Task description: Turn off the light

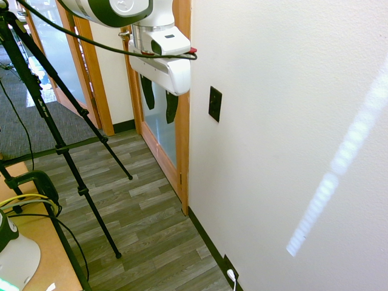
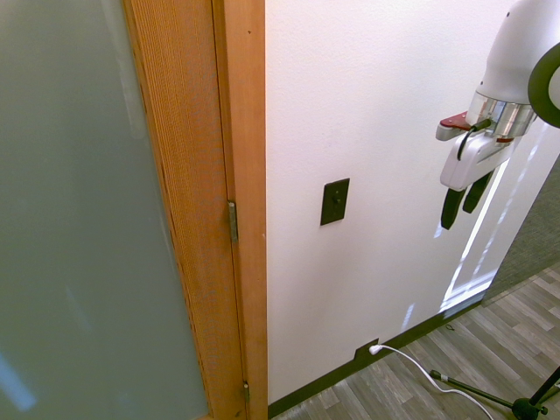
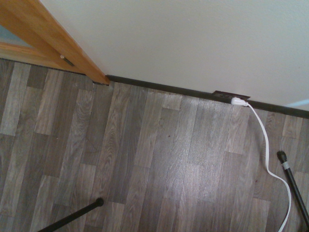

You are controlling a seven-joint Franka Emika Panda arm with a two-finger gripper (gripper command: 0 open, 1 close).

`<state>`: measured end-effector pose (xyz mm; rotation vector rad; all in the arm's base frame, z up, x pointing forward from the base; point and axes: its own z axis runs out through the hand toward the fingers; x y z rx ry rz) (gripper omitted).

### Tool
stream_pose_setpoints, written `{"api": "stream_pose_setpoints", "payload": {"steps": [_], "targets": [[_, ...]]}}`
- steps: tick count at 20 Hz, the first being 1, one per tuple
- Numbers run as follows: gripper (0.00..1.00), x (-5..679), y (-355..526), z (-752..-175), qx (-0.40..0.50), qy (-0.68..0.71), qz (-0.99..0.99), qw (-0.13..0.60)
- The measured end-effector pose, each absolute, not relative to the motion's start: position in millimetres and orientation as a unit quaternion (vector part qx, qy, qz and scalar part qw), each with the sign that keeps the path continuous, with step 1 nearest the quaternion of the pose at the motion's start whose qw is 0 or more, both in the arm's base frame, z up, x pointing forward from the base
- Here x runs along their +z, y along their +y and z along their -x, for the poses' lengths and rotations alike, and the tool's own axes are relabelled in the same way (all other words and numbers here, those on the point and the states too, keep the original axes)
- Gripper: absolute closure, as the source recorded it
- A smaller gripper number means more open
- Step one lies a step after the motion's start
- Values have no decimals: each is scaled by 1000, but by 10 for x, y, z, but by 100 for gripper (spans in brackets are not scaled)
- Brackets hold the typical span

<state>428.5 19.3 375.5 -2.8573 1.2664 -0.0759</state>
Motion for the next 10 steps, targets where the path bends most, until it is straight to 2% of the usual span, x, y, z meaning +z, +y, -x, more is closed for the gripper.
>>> {"api": "stream_pose_setpoints", "payload": {"steps": [5,10], "targets": [[0,3747,354,-4386,-45,420,906,16],[0,3456,659,-4927,-96,473,875,26]]}}
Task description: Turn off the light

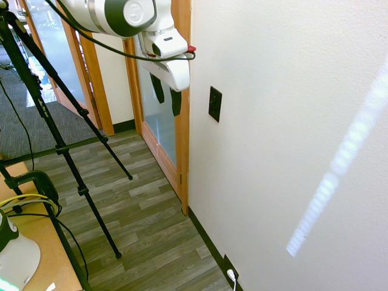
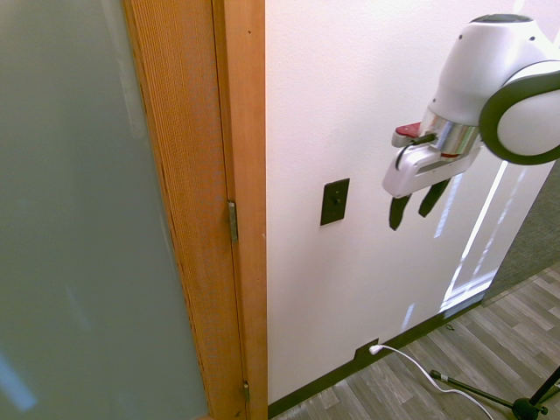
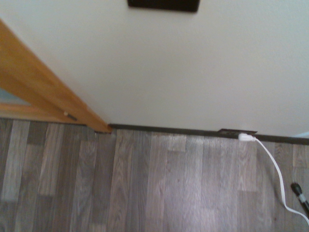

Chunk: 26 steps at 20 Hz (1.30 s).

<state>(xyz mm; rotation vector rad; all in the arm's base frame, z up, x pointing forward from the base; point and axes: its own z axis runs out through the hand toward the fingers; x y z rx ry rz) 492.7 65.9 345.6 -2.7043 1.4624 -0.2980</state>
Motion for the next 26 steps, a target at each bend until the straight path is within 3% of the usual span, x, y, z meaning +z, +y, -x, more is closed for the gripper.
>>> {"api": "stream_pose_setpoints", "payload": {"steps": [7,8,26], "targets": [[0,3193,769,-5647,-172,506,844,53],[100,3164,817,-5718,-177,508,841,53],[100,3142,808,-6016,-241,527,813,62]]}}
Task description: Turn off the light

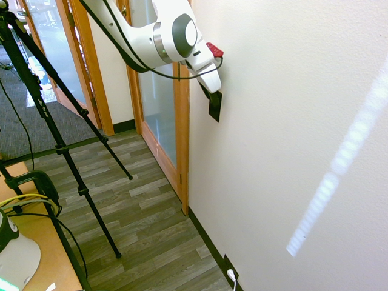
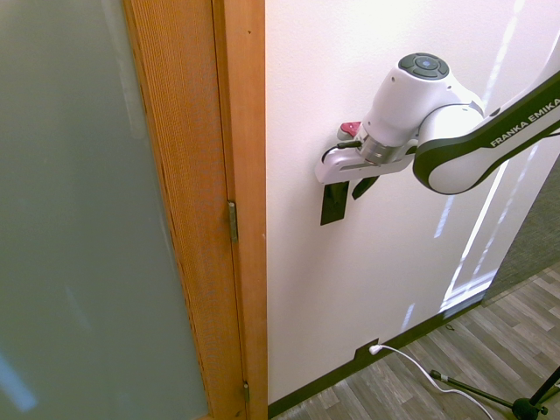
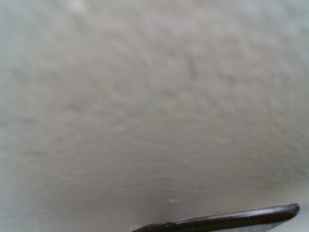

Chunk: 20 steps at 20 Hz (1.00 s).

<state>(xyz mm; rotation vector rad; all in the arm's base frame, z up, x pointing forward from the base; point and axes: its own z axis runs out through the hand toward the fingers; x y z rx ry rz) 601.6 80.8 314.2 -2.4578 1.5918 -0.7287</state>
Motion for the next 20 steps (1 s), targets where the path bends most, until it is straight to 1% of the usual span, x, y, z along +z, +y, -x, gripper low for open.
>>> {"api": "stream_pose_setpoints", "payload": {"steps": [16,20], "targets": [[100,2992,888,-6078,-242,534,808,61],[100,2897,933,-6107,-235,533,812,45]]}}
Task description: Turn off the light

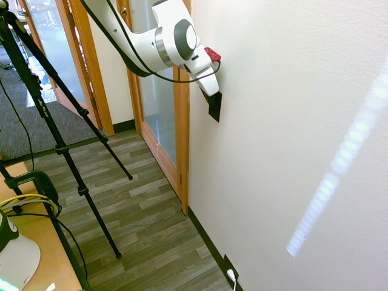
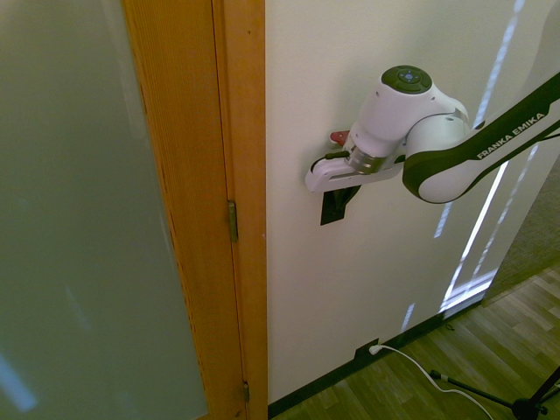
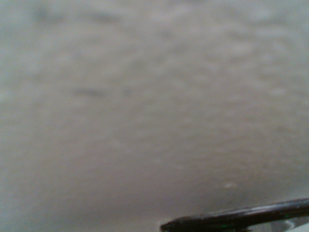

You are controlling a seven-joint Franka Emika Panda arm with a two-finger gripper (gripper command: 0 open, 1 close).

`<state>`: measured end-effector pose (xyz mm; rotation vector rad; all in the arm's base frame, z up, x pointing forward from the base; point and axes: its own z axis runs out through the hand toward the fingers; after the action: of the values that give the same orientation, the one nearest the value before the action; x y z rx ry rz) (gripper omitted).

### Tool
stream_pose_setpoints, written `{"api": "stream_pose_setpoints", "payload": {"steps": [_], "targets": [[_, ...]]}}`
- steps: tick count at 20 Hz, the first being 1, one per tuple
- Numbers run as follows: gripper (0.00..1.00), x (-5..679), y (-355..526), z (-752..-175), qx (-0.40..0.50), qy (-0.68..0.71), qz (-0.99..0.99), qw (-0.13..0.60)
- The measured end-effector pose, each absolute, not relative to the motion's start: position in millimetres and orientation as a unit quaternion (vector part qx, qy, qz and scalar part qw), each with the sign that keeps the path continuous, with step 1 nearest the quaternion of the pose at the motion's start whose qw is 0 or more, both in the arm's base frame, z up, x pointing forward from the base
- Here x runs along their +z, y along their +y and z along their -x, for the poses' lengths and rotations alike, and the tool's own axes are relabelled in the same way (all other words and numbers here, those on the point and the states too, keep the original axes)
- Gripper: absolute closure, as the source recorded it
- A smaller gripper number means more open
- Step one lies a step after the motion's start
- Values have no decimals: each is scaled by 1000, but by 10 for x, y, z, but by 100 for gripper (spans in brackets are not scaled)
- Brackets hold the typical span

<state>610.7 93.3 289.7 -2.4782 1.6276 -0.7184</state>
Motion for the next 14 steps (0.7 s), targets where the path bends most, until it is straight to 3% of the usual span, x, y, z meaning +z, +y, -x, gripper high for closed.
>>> {"api": "stream_pose_setpoints", "payload": {"steps": [3,4,14], "targets": [[100,2769,941,-6166,-230,533,813,35],[0,2768,944,-6170,-230,533,814,35],[0,2797,823,-6164,-198,494,845,47]]}}
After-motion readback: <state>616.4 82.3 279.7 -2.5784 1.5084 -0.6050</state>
